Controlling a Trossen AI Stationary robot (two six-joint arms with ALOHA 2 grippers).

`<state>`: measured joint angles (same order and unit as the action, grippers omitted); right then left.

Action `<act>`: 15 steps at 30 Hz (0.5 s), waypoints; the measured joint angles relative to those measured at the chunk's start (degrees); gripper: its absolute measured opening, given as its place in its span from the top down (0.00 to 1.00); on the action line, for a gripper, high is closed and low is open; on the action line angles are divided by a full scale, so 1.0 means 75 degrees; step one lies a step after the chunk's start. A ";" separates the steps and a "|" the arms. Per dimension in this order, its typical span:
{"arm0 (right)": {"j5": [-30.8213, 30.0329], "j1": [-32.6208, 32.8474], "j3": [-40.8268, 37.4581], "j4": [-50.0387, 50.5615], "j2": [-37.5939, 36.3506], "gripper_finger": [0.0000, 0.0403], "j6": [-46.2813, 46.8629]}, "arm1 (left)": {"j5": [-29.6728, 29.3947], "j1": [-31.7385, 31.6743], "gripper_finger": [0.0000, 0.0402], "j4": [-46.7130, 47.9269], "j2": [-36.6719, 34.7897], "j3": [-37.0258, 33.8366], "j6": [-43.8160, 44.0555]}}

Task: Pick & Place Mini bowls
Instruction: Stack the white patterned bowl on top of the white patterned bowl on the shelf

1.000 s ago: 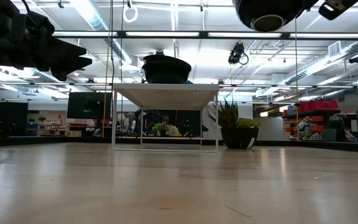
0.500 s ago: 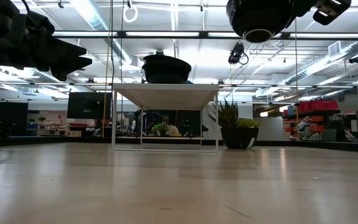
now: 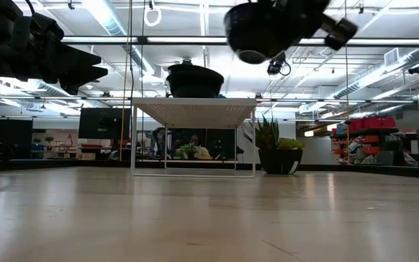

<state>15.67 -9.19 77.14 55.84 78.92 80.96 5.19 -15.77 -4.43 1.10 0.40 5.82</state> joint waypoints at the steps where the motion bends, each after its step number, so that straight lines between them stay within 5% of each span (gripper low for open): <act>1: 0.0035 -0.0052 0.0001 -0.0201 0.0083 0.99 -0.0003 | -0.0003 0.0000 0.45 -0.0001 0.0000 0.0000 0.0000; 15: -0.0156 -0.0841 0.2857 0.1097 0.1865 0.99 -0.1187 | -0.0001 -0.0001 0.45 0.0000 -0.0003 0.0000 -0.0001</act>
<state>14.50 -15.49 98.57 64.06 92.90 72.06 5.18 -15.78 -4.43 1.08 0.40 5.82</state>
